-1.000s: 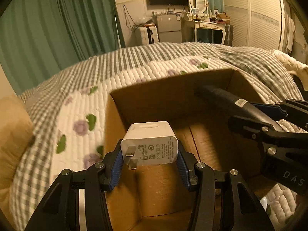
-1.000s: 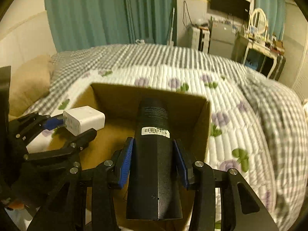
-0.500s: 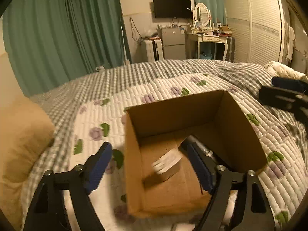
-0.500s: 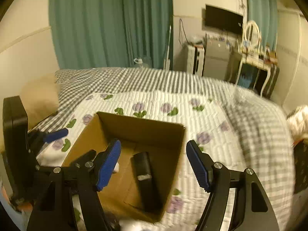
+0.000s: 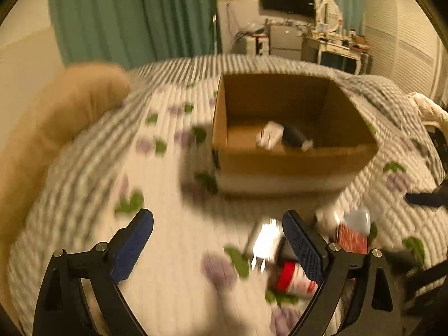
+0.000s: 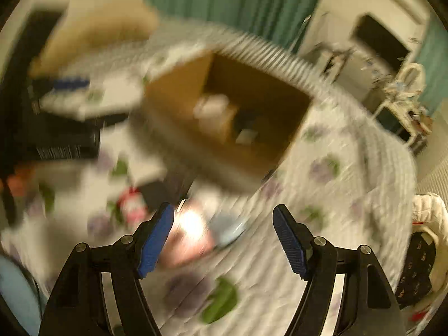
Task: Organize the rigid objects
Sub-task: 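Grasp the pink card case with the right tool while the left tool grasps the red-capped bottle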
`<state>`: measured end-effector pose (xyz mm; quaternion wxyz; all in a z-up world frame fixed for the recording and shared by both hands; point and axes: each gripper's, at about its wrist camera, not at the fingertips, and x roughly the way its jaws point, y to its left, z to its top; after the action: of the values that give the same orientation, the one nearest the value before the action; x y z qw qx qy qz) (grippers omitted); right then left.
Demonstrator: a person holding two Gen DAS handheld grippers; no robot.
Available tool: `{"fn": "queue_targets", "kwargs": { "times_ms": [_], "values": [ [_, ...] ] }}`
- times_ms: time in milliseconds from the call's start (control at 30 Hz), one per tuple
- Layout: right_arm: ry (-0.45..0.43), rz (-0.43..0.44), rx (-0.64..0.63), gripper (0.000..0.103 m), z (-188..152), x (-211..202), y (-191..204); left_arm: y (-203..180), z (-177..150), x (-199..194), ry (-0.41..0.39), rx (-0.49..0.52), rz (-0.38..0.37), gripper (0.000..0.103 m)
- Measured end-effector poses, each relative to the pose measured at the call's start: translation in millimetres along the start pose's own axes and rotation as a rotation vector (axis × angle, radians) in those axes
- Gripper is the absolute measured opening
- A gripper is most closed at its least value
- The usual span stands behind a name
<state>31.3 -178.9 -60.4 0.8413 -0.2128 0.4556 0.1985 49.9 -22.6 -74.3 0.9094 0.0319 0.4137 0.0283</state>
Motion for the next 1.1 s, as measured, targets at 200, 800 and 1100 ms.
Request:
{"fn": "queue_targets", "kwargs": {
  "times_ms": [200, 800, 1100],
  "values": [
    [0.1, 0.027, -0.119, 0.073, -13, 35, 31, -9, -33, 14, 0.071, 0.018, 0.01, 0.095],
    [0.079, -0.048, -0.063, 0.01, -3, 23, -1, -39, -48, 14, 0.123, 0.107, -0.13, 0.095],
    [0.007, 0.024, 0.074, 0.009, 1, -3, -35, -71, -51, 24, 0.172, 0.155, -0.262, 0.095]
  ]
}}
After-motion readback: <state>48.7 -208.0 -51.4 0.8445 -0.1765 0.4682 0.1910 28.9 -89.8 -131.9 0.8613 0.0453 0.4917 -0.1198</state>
